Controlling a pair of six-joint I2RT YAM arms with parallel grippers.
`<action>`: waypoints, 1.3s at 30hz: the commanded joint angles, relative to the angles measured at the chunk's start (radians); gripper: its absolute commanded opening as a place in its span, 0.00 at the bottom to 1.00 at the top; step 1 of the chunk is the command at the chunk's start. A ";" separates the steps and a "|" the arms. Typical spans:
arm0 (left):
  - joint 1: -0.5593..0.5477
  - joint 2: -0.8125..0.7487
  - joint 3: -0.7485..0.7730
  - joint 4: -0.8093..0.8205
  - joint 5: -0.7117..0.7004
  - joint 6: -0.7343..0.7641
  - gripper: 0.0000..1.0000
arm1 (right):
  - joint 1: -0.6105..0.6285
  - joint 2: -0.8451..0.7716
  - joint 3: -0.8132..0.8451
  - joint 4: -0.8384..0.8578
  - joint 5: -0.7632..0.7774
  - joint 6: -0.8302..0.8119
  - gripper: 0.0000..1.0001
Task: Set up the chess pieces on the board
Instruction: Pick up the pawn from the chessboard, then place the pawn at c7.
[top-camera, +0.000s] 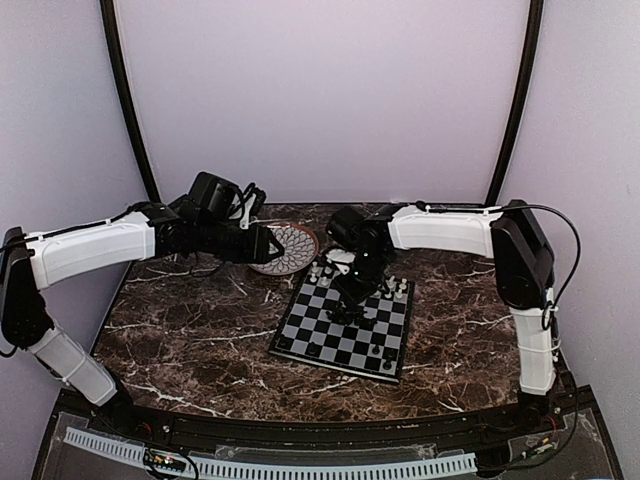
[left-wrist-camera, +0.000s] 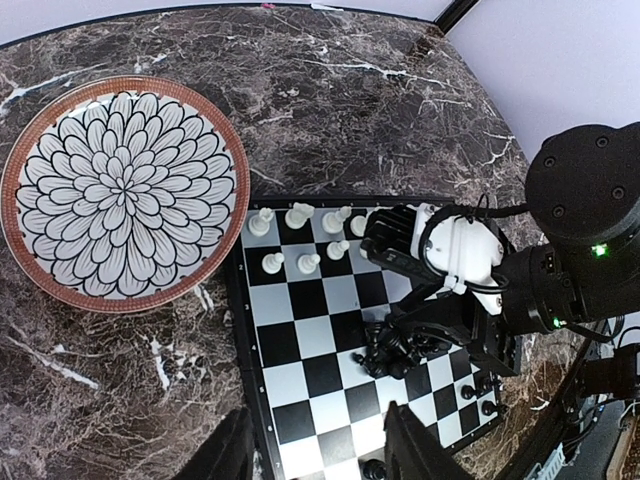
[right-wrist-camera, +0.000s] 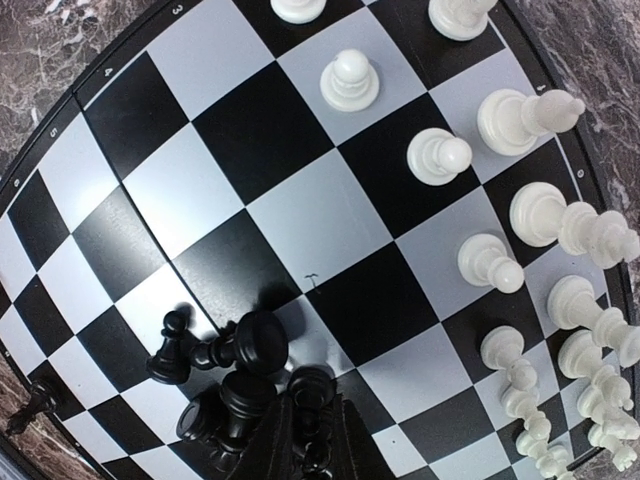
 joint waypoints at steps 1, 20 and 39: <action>-0.004 0.005 0.027 -0.005 0.017 -0.002 0.47 | 0.002 0.020 0.032 -0.001 -0.013 -0.002 0.15; -0.004 0.021 0.037 0.002 0.026 -0.001 0.47 | 0.001 -0.033 0.066 -0.019 0.031 -0.002 0.00; -0.005 0.018 0.038 -0.005 0.022 0.003 0.47 | 0.152 -0.293 -0.230 -0.090 -0.019 0.000 0.00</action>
